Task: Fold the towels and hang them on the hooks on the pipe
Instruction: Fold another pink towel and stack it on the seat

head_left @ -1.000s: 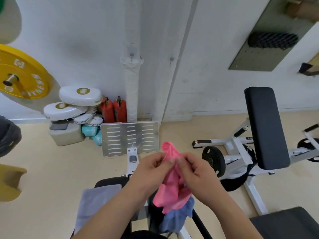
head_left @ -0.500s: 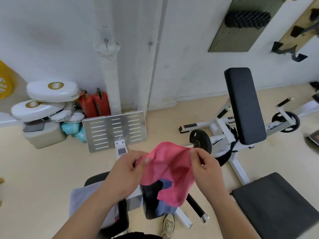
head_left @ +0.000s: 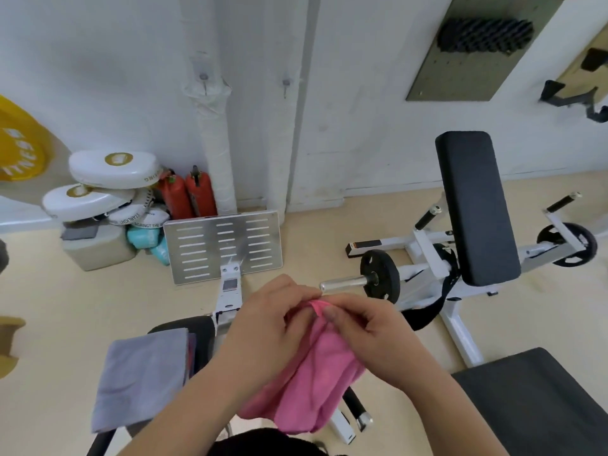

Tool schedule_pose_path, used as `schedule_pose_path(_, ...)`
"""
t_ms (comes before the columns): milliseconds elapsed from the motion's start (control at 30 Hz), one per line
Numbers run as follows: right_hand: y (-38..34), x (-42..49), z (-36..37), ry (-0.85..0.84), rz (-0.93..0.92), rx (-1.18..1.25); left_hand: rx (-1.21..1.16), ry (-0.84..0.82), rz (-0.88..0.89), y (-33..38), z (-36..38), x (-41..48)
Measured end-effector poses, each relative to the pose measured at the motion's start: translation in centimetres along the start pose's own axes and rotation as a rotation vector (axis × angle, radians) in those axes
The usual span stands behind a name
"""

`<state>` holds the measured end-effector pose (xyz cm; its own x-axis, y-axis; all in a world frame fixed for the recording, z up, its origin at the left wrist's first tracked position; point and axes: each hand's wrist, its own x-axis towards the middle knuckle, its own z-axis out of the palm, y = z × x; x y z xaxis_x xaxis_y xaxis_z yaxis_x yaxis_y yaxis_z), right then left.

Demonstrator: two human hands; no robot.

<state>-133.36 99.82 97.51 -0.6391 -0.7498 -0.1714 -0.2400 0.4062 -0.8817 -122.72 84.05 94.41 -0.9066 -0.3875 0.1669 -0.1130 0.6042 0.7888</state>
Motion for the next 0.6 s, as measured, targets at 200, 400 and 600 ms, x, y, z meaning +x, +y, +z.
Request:
schedule_pose_path(200,5.9,-1.1,-5.6,0.049,-0.024,-0.031,0.086,0.171,-0.056,4.0,4.4,1.1)
schedule_pose_path(400,12.3,-2.5,-10.2,-0.058,0.080,-0.149,0.217,0.364,-0.165,4.7,5.2,0.4)
schedule_pose_path(600,15.0,-5.7,-14.5,-0.027,0.158,-0.037,0.213,0.511,-0.258,4.7,5.3,-2.2)
